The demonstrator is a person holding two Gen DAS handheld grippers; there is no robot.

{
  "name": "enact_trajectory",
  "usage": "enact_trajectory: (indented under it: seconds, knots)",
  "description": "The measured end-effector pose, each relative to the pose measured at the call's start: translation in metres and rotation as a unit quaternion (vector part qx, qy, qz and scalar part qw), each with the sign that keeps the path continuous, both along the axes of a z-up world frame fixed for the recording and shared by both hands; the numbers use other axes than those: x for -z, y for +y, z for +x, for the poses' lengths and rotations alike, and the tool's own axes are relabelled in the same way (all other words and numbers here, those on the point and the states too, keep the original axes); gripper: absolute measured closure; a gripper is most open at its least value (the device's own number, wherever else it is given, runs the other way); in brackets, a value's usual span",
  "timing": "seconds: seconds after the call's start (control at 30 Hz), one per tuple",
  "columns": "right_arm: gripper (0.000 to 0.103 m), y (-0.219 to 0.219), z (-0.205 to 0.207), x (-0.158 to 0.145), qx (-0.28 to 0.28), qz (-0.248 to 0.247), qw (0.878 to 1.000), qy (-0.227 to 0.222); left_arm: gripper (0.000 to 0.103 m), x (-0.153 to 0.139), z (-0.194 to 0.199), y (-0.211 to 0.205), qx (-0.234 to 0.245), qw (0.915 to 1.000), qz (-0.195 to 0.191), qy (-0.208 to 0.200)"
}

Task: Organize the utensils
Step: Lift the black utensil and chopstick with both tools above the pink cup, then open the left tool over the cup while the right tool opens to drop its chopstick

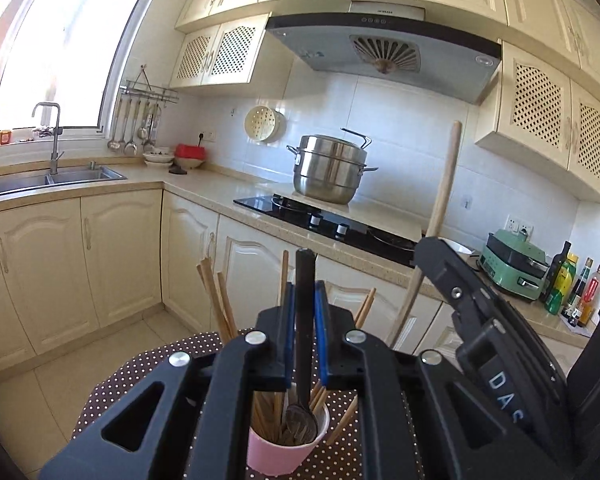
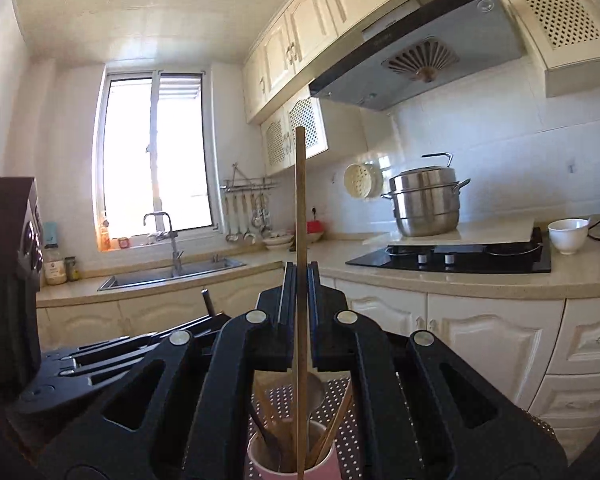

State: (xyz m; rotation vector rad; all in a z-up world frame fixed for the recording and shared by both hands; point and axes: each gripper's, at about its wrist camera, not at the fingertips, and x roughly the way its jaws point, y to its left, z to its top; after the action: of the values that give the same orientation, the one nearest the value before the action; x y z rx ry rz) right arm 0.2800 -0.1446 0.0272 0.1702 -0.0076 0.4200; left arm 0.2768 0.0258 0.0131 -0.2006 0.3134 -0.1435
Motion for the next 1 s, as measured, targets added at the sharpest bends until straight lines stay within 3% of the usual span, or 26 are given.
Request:
enact_trajectory:
  seconds: [0.63, 0.73, 1.0]
  knots:
    - [0.097, 0.009, 0.026, 0.027, -0.008, 0.010, 0.999, 0.029, 0.092, 0.037, 0.028, 0.018, -0.016, 0.9992, -0.022, 0.030]
    - [0.097, 0.010, 0.025, 0.030, -0.009, 0.007, 0.999, 0.035, 0.076, 0.040, 0.027, 0.023, -0.027, 0.9989, -0.023, 0.030]
    - [0.097, 0.015, 0.022, 0.037, -0.011, -0.005, 0.999, 0.049, 0.062, 0.044, 0.015, 0.025, -0.066, 0.9975, 0.013, 0.025]
